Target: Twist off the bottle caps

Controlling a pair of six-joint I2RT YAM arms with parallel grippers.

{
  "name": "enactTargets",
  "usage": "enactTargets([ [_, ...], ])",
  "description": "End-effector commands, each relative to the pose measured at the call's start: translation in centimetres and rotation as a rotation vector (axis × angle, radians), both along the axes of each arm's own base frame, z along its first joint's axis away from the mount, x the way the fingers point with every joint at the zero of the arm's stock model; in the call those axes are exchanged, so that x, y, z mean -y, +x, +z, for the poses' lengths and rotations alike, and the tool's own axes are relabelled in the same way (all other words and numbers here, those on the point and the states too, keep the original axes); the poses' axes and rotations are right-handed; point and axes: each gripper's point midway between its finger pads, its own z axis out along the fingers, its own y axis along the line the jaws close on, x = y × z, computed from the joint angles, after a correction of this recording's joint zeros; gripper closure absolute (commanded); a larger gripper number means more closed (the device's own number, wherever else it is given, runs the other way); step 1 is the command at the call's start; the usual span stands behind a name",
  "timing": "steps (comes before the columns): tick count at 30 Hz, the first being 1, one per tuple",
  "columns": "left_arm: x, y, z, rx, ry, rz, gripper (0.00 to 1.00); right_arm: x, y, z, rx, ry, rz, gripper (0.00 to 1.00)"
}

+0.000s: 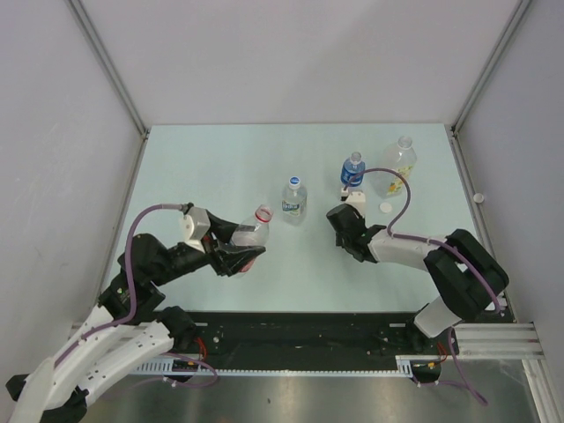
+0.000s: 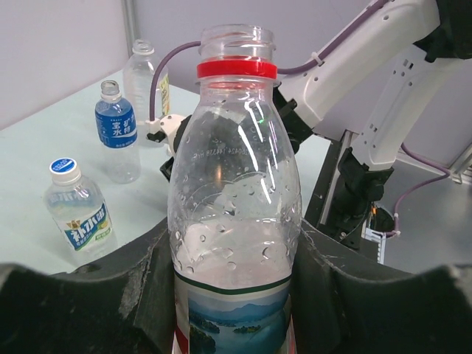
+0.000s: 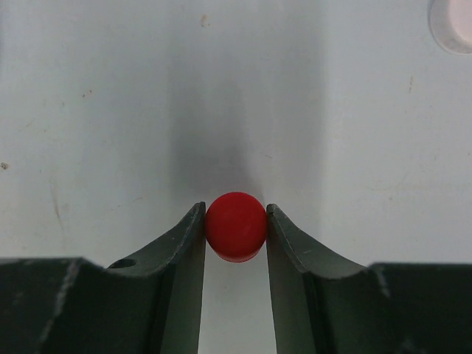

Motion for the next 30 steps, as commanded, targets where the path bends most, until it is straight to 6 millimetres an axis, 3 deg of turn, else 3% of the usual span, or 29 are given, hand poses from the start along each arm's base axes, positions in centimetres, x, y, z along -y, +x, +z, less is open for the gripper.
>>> enactTargets([
  [1,-0.3,0.3,0.3,0.010,-0.009,0.025,0.99,-1.1,2.0,0.5,0.076,0.065,-0.034,1.00],
  [11,0.0,0.5,-0.2,-0.004,-0.009,0.023,0.98,-0.9,2.1,-2.0,0.003,0.081,-0.026,0.98],
  [16,0.1,0.7,-0.4,-0.008,-0.005,0.023,0.97,-1.2,2.0,-2.2,-0.015,0.100,-0.007,0.74],
  [22,0.1,0.7,-0.6,-0.008,-0.001,0.025,0.97,-1.2,1.7,-1.6,-0.015,0.107,-0.003,0.55],
  [30,0.3,0.8,-0.9,-0.014,-0.001,0.020,0.98,-1.6,0.7,0.7,0.016,0.109,0.013,0.41],
])
